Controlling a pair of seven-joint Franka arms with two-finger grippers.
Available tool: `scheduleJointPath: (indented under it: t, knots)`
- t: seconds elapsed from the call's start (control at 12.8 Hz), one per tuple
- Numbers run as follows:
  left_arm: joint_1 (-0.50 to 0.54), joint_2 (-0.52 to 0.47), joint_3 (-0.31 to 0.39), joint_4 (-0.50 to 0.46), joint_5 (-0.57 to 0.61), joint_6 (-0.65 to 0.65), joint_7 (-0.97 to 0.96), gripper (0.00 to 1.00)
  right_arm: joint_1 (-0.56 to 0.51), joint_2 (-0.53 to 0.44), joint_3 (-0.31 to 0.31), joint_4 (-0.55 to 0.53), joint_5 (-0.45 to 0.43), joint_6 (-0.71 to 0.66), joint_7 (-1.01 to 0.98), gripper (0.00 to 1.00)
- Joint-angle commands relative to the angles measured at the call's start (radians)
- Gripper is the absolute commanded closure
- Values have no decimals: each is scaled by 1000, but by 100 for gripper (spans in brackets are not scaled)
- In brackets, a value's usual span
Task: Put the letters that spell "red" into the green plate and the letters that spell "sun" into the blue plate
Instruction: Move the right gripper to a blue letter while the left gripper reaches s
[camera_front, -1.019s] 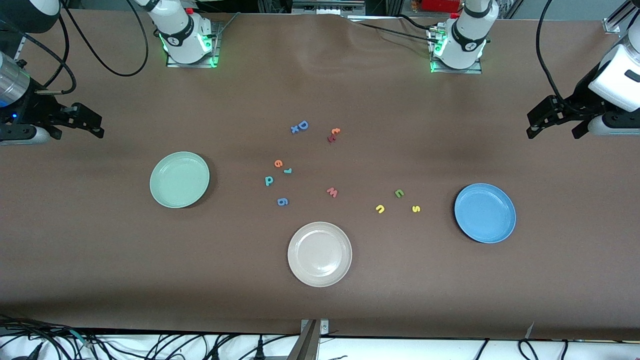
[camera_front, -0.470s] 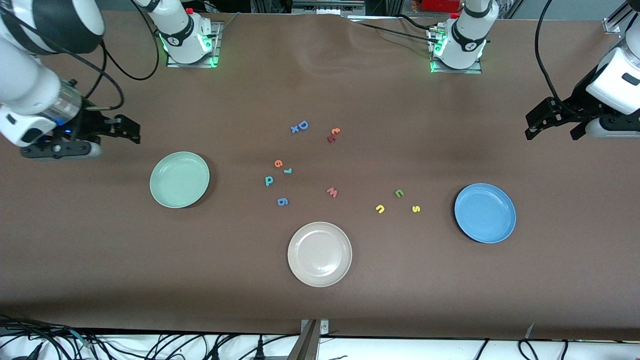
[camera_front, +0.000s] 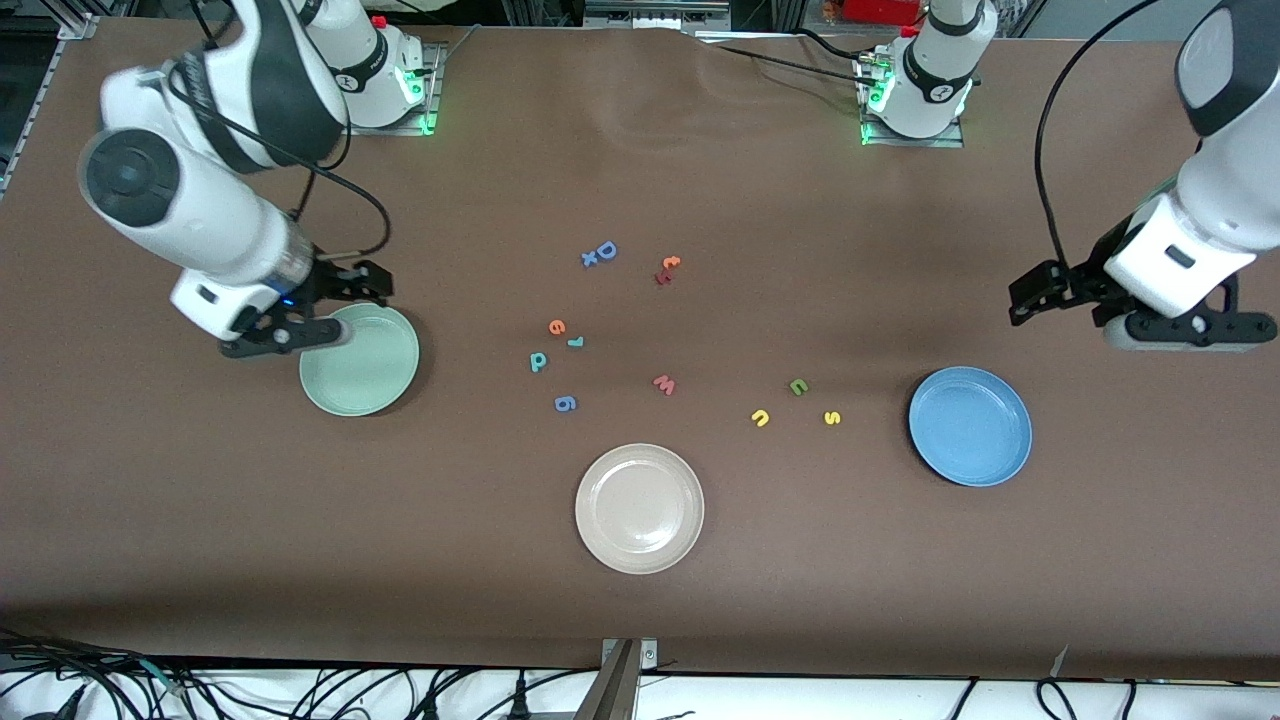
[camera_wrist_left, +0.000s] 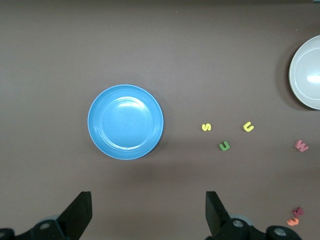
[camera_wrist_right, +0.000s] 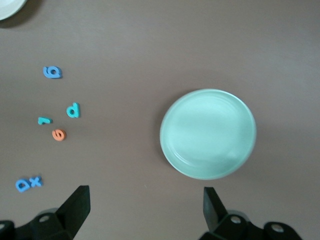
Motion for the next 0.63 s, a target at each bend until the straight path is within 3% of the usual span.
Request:
scheduleJointPath:
  t: [0.0,0.16,0.55]
  knots:
    - [-2,50,-2,26,-38,39,-3,0,77,98,-6,16,-17,93,137,0]
    - [1,102,0,25,-99,51,1,0,130,174,-7,17,-20,177,221,0]
    - [-65,153,1,-6,-98,139,4,0,216,338,-9,16,-21,369,344,0]
